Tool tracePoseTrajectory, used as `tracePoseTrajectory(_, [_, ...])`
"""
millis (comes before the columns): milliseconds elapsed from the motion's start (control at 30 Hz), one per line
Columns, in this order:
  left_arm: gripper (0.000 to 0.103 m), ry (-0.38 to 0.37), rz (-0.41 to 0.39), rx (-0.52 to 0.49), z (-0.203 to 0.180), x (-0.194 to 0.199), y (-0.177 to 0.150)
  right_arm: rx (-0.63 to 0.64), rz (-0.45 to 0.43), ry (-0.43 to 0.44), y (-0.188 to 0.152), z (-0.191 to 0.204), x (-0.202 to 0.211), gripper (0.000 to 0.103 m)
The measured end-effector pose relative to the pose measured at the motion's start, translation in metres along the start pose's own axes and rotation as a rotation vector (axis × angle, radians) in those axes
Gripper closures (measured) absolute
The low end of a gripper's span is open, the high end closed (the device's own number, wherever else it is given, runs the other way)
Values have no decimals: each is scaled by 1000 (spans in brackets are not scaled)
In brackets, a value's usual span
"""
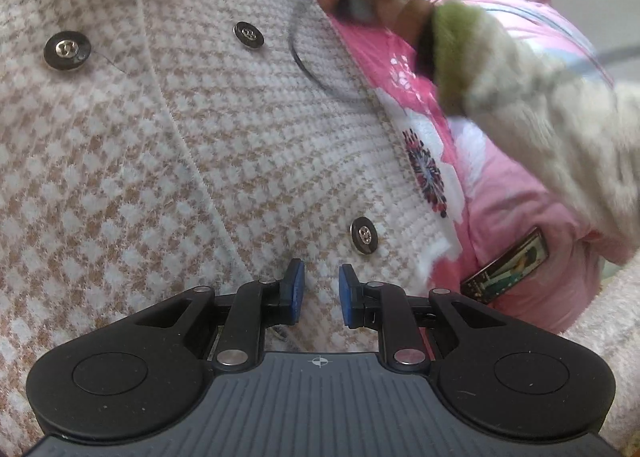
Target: Fold clothes
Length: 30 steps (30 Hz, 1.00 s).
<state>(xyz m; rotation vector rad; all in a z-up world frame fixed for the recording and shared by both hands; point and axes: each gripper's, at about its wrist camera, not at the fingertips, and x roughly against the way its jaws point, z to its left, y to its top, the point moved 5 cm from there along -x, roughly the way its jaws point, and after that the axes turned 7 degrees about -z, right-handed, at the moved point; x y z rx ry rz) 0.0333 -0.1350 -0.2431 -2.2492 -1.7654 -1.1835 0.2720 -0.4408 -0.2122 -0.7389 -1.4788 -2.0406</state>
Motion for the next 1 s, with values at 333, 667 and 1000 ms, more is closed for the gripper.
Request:
tracePoseTrajectory(333, [85,-30,10,27,3,-1,-2,57,-43,55,41,38,-1,85])
tracePoseTrajectory(667, [85,-39,10,-2,2,0,-2,-222,-56,95,45,9,-8,88])
tracePoseTrajectory(1000, [85,-75,24,21,10,1,1,-439,-198,-97,-10,-110,93,72])
